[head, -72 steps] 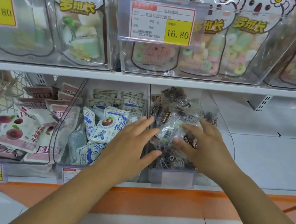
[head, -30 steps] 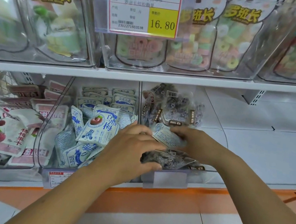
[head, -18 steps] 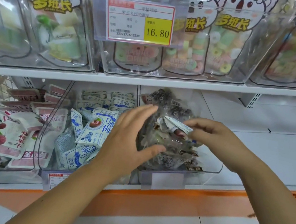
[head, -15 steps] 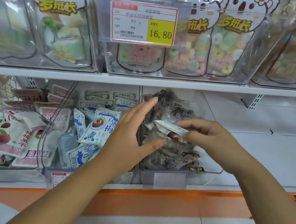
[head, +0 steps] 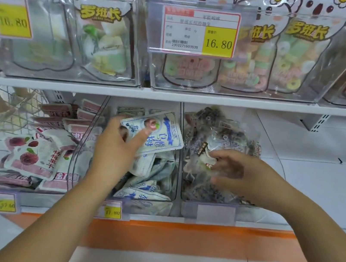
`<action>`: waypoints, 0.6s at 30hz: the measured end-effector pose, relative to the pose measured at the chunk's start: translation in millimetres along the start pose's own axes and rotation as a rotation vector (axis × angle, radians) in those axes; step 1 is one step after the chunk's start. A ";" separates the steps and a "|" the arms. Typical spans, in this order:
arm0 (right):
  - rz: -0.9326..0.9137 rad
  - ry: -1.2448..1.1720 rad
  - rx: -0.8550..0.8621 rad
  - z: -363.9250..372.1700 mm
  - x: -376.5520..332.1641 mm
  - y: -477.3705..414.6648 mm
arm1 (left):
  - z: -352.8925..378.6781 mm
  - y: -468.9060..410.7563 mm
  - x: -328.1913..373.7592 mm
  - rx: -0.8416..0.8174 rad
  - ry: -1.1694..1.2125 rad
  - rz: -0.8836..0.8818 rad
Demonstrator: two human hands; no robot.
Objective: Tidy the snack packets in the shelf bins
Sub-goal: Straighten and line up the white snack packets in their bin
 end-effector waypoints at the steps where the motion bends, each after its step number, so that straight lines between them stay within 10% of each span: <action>1: -0.001 0.055 0.043 -2.8 -1.1 -0.6 | -5.6 1.1 4.5 0.047 -0.086 0.041; 4: 0.046 0.226 0.129 -12.2 0.4 -0.1 | -2.6 16.2 40.9 0.121 -0.449 0.303; 9: 0.149 0.389 0.303 -43.3 4.6 8.5 | 81.2 45.8 54.6 -0.395 -0.566 0.499; 14: 0.361 0.545 0.315 -39.3 22.0 6.4 | 98.2 42.5 29.8 -0.525 -0.552 0.449; 18: -0.171 0.711 0.555 -14.3 -59.2 8.5 | 98.2 43.2 31.2 -0.543 -0.542 0.457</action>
Point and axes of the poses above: each hand's wrist, its own y-axis away from the middle knuckle, its own z-axis out of the palm, x = y × z, the point moved 10 cm from there along -y, towards the middle knuckle, and after that the axes turned 9 degrees about -x, right-handed, at the moved point
